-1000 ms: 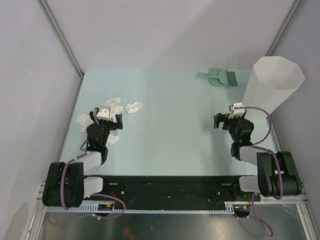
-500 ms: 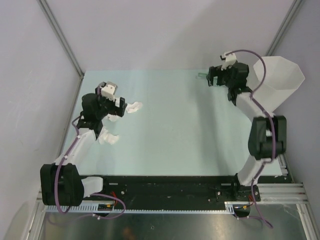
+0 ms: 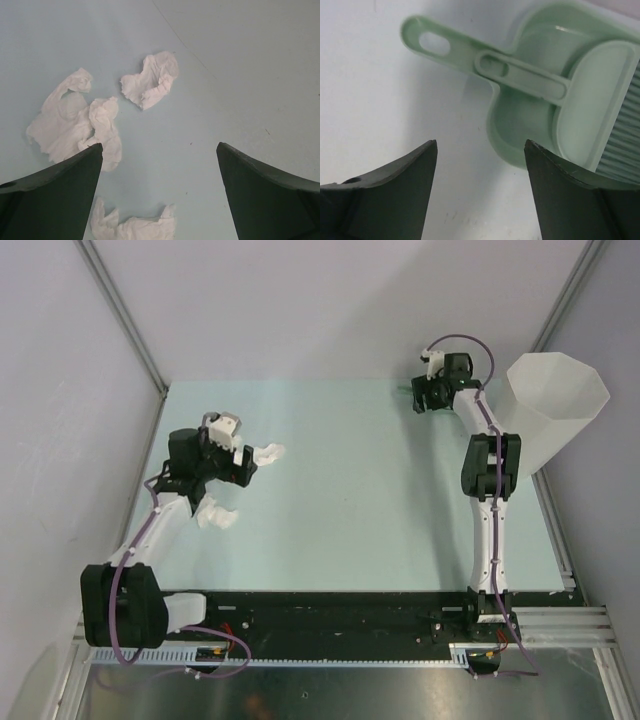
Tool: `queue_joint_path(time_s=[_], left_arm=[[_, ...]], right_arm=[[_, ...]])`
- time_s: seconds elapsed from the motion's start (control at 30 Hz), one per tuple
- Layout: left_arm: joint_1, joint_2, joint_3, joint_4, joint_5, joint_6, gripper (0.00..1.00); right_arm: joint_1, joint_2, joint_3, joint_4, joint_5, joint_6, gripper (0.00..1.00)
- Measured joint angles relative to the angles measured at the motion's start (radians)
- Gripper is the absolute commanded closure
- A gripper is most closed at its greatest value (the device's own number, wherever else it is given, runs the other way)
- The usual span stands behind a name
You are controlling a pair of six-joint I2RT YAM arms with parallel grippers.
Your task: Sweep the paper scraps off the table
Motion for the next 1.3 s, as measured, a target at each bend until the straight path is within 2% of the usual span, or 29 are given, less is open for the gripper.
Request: queue_joint_path(time_s=[0.07,0.33,0.4,0.43,0.5,0.53,0.6,0.63,0.7,0.8,1.0,1.2,1.3], left_arm=[[0.0,0.008,0.0,-0.004,-0.001,0.0,0.0],[0.0,0.024,0.0,-0.019,-0.013,0.016,0.0],[0.0,0.024,0.0,-0.02,-0.018,0.016,0.0],[0.0,0.024,0.0,-0.02,-0.02,0.016,0.0],[0.0,0.024,0.0,-0.02,-0.021,0.016,0.0],[0.0,0.024,0.0,-0.02,-0.021,0.016,0.0],[0.0,0.024,0.0,-0.02,-0.021,0.017,0.0],[0.0,0.024,0.0,-0.02,-0.021,0.017,0.0],[0.0,0.024,0.0,-0.02,-0.02,0.017,0.0],[0.0,0.022,0.0,-0.022,-0.01,0.018,0.0],[0.0,0.01,0.0,-0.043,0.021,0.031,0.0],[0.0,-0.004,0.0,-0.088,0.055,0.044,0.0],[0.0,-0.02,0.0,-0.109,0.069,0.056,0.0]], right_arm=[[-0.005,0.0,-0.026,-0.003,0.004,-0.017,0.33],[0.018,0.02,-0.044,0.024,0.048,-0.076,0.42],[0.023,0.038,-0.031,0.028,0.056,-0.093,0.5],[0.024,0.047,-0.023,0.029,0.056,-0.101,0.58],[0.028,0.059,-0.013,0.032,0.049,-0.118,0.66],[0.03,0.06,-0.011,0.032,0.049,-0.133,0.74],[0.034,0.06,-0.011,0.025,0.039,-0.167,0.83],[0.036,0.059,-0.015,0.023,0.029,-0.188,0.93],[0.039,0.043,-0.044,0.031,0.002,-0.241,0.99],[0.05,-0.034,-0.179,0.052,-0.031,-0.309,1.0],[0.125,-0.303,-0.622,0.118,-0.132,-0.436,0.98],[0.284,-0.539,-0.999,0.189,-0.225,-0.51,0.98],[0.383,-0.623,-1.117,0.206,-0.227,-0.547,0.96]])
